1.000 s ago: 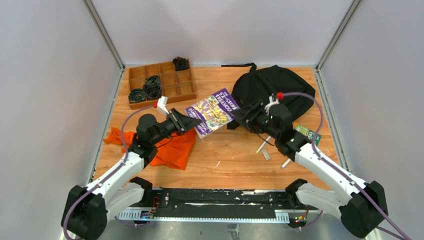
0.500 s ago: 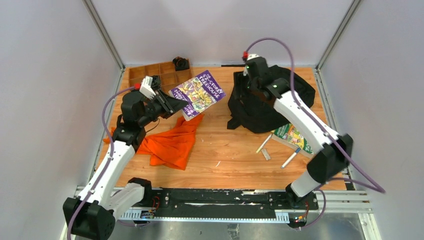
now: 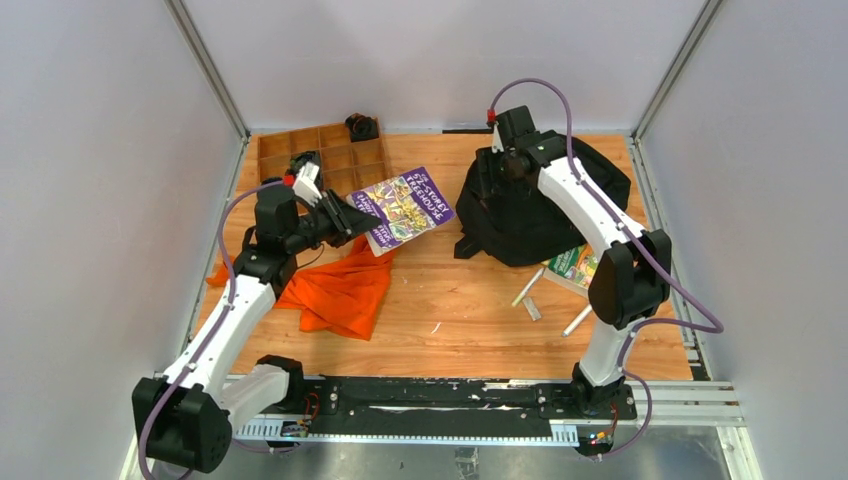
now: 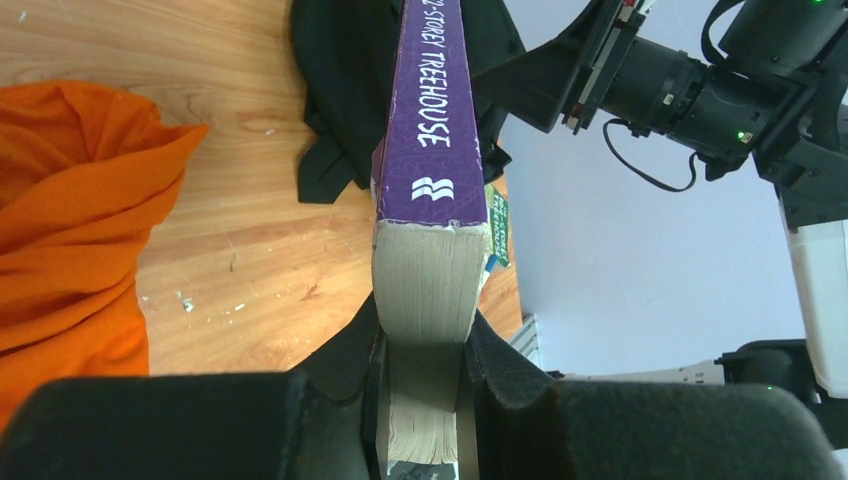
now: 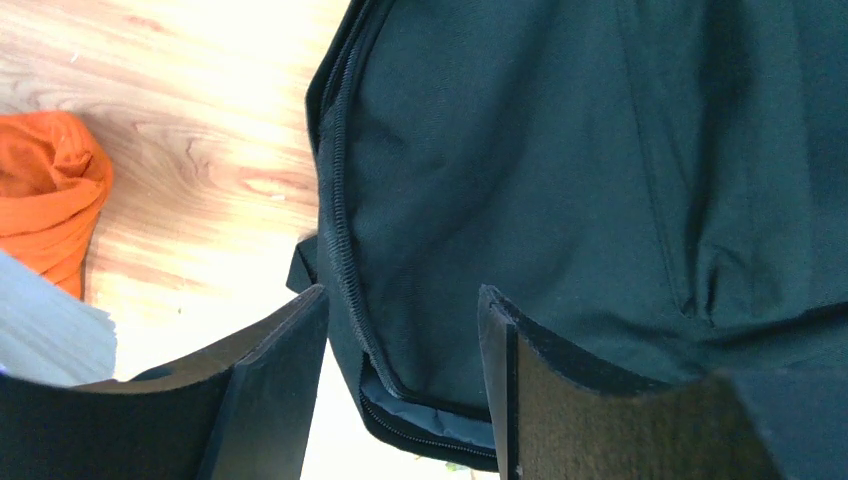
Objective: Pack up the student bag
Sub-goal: Place the book in the student bag.
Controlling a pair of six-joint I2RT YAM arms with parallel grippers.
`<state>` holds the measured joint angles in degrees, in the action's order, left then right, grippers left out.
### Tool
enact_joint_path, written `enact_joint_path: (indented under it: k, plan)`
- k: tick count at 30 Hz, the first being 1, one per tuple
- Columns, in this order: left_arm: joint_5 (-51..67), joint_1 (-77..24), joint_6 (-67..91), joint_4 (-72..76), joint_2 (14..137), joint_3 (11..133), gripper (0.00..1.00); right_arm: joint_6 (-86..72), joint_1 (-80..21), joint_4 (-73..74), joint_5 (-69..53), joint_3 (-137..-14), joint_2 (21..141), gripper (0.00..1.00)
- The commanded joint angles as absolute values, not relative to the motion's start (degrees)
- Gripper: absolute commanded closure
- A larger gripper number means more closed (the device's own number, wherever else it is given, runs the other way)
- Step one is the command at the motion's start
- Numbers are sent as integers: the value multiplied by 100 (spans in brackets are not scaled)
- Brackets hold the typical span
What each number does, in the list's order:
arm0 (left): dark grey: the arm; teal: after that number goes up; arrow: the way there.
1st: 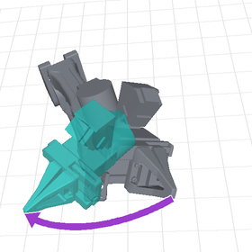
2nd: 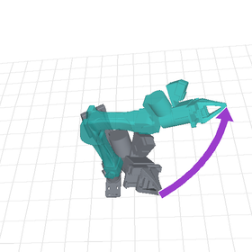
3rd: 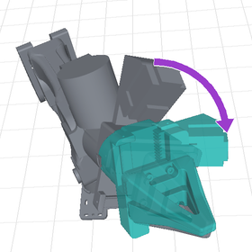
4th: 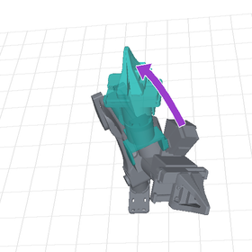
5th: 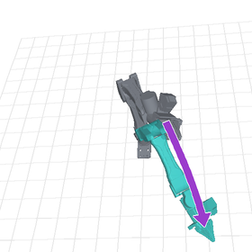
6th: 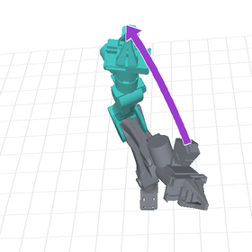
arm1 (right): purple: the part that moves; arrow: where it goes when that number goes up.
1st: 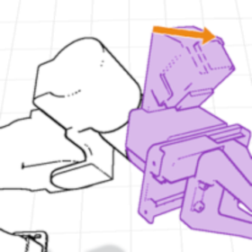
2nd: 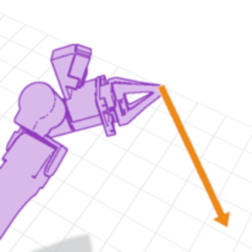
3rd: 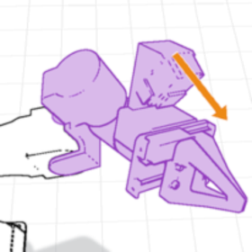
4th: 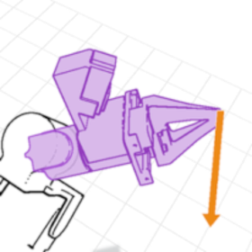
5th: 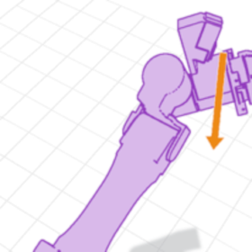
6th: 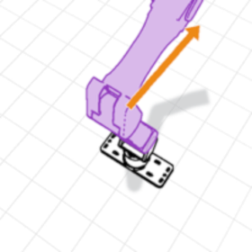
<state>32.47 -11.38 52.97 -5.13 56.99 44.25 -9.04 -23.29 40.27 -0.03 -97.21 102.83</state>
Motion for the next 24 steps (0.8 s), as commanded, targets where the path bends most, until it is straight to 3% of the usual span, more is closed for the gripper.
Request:
enact_joint_path:
  k: [1,8,15,21,23,24]
  plan:
    - [3542,-1134,5336,166,5727,4474,100,-719,-2349,4263,-252,-9873,10369,39]
    - [3576,-1140,5326,223,5846,4400,100,-709,-2361,4118,-472,-9673,10272,32]
    - [3601,-1143,5309,246,5871,4395,100,-587,-2352,4153,-220,-9778,10635,37]
    - [3610,-1143,5291,262,5879,4378,100,-571,-2346,4222,-70,-9886,10740,49]
    - [3621,-1143,5279,281,5899,4377,100,-571,-2347,4235,-14,-9873,10710,60]
    - [3623,-1143,5279,289,5912,4379,100,-571,-2342,4241,-3,-9860,10694,70]
